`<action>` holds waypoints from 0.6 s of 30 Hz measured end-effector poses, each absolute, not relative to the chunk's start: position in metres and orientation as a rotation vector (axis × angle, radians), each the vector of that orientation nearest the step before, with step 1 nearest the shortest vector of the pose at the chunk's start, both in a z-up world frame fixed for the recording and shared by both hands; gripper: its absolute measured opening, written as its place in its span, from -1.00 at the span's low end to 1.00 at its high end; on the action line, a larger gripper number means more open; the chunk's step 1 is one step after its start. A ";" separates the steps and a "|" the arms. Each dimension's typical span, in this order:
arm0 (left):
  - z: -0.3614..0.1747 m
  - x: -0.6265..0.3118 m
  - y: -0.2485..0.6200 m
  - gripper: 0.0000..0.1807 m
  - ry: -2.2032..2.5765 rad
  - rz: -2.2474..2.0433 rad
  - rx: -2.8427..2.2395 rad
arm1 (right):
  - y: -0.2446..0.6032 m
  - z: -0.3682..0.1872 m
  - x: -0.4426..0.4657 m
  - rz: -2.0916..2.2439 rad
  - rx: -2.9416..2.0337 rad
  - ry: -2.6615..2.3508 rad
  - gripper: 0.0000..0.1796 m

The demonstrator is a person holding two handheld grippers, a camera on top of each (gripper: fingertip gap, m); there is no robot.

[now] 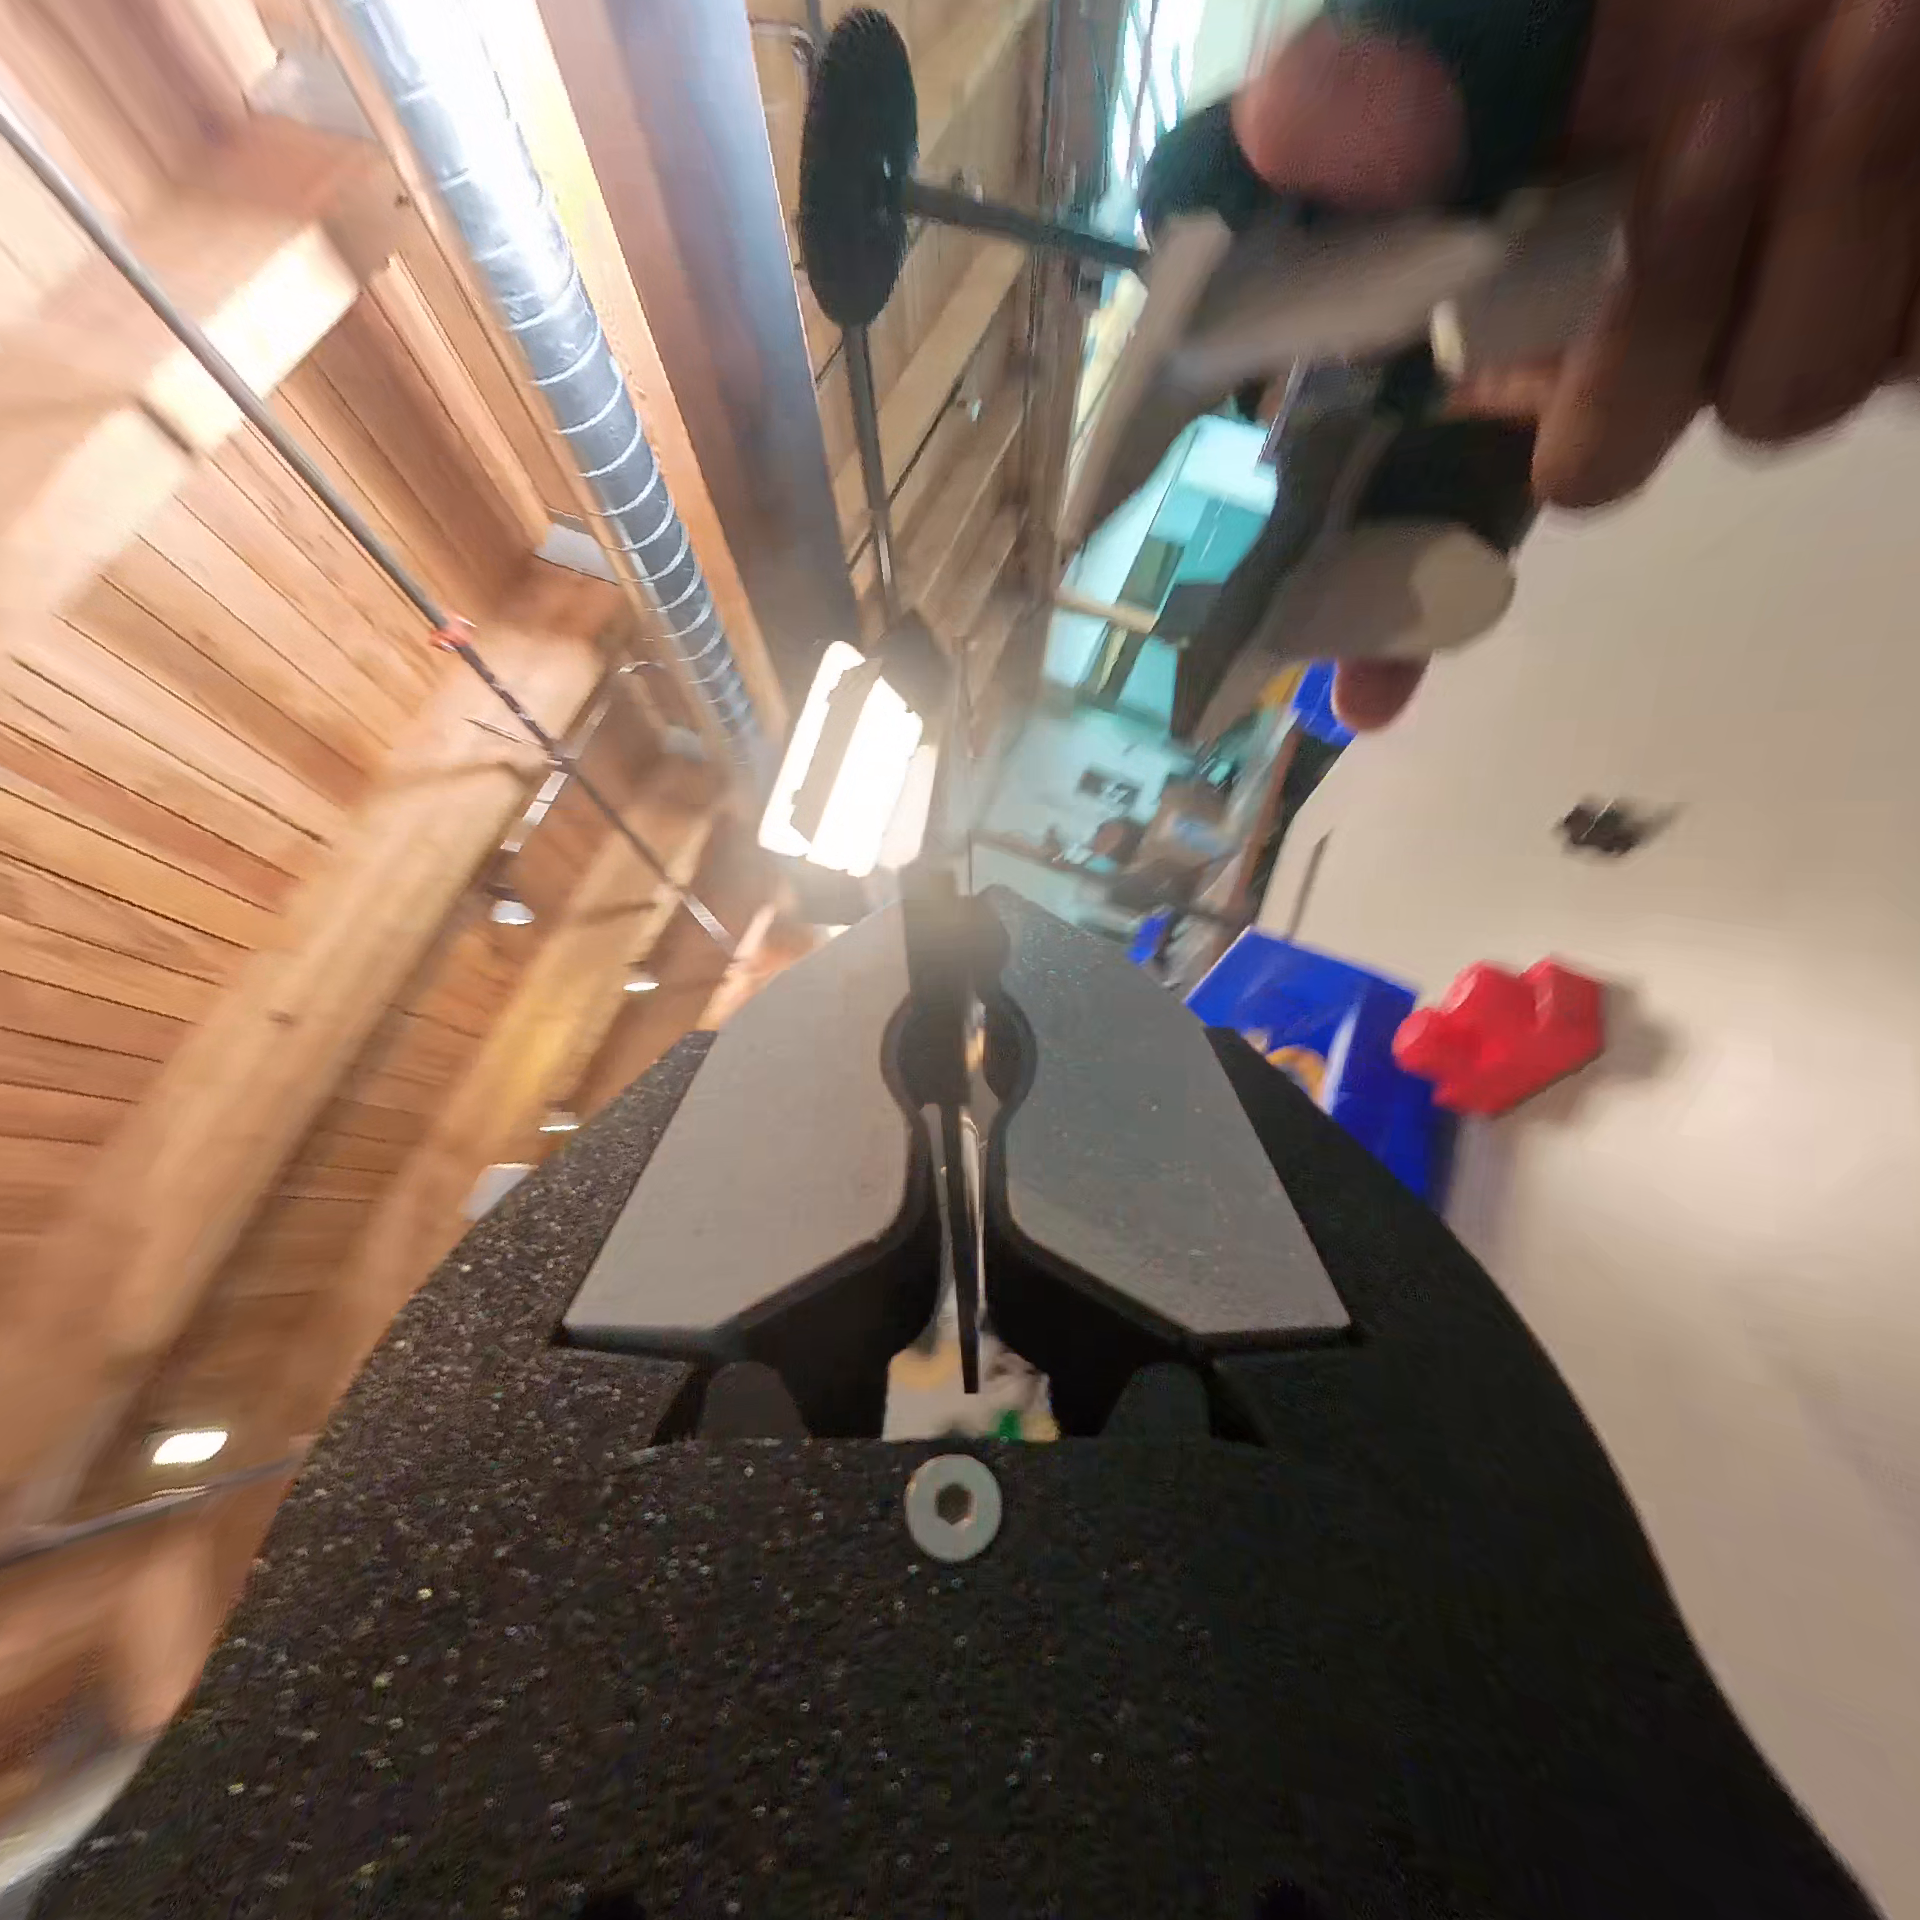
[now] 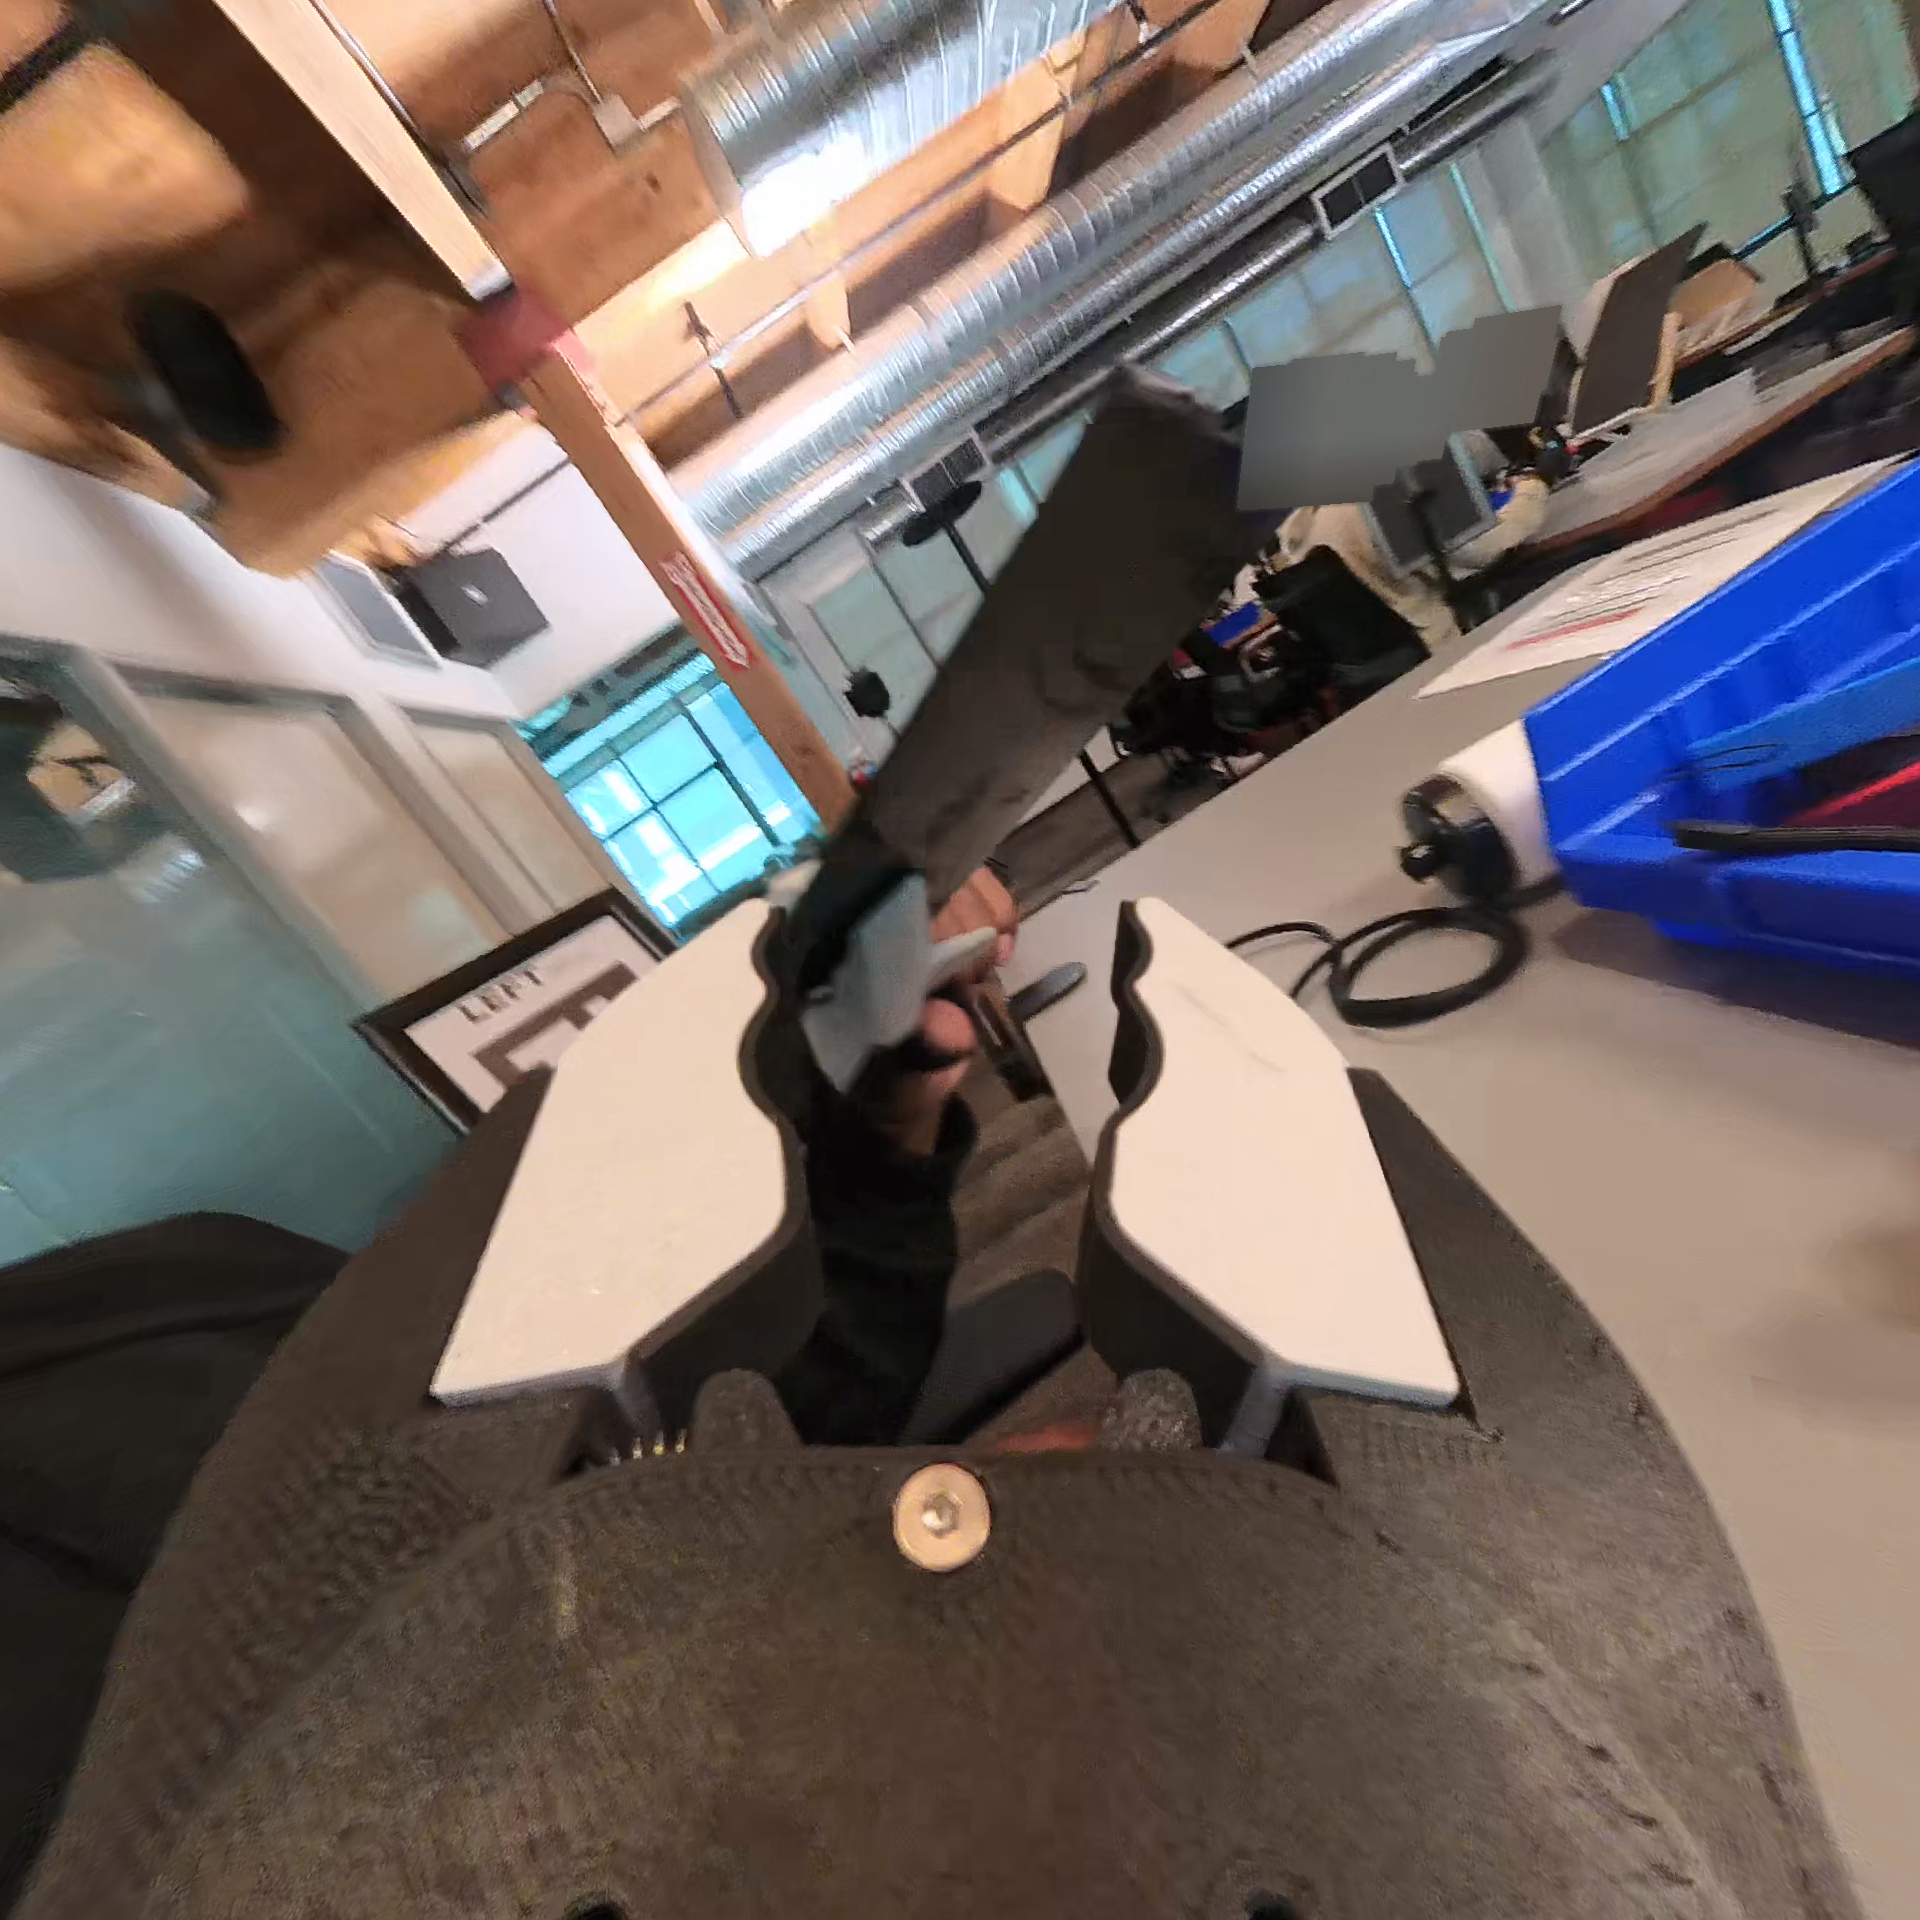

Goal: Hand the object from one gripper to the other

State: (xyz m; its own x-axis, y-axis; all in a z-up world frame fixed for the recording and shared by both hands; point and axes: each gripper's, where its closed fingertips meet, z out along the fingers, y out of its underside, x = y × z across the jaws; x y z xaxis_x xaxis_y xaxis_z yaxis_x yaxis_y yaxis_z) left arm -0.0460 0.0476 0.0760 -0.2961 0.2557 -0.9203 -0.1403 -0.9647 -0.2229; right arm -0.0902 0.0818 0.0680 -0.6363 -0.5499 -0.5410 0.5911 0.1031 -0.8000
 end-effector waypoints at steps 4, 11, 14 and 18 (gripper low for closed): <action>0.064 -0.059 0.057 -0.98 0.044 2.575 -1.809 | 0.081 0.075 -0.088 -1.637 0.131 1.460 -0.25; 0.032 -0.082 0.086 -0.75 0.052 2.285 -1.895 | 0.073 0.052 -0.119 -1.726 0.259 1.613 -0.92; 0.009 -0.082 0.066 -0.41 -0.185 1.969 -2.012 | 0.079 0.057 -0.135 -1.824 0.209 1.635 -0.96; -0.003 -0.066 0.054 -0.40 -0.407 1.600 -1.991 | 0.085 0.056 -0.140 -1.942 0.052 1.791 -0.99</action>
